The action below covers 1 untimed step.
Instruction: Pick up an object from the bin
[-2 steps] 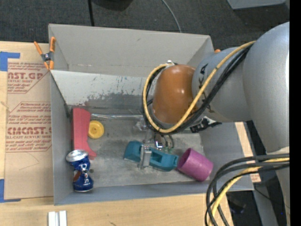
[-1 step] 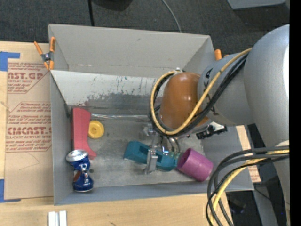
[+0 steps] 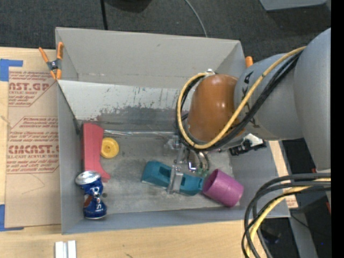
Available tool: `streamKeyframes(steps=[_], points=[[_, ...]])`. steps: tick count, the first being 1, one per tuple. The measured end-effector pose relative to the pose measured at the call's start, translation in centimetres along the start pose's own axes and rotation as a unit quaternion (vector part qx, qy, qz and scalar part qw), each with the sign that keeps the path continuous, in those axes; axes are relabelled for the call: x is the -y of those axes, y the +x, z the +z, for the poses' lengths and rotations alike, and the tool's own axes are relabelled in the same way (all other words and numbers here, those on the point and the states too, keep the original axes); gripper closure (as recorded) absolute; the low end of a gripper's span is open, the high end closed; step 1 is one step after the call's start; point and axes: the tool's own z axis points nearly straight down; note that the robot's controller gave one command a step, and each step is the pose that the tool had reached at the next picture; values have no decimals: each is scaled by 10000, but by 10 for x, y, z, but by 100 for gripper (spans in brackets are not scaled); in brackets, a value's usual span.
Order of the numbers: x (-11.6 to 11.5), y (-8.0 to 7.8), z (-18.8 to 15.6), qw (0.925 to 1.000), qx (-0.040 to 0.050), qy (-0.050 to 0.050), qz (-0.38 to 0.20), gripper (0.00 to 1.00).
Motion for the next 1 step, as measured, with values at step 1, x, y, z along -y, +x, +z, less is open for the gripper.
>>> streamKeyframes(steps=[1], points=[[-6,25,36,9998,-25,12,172,0]])
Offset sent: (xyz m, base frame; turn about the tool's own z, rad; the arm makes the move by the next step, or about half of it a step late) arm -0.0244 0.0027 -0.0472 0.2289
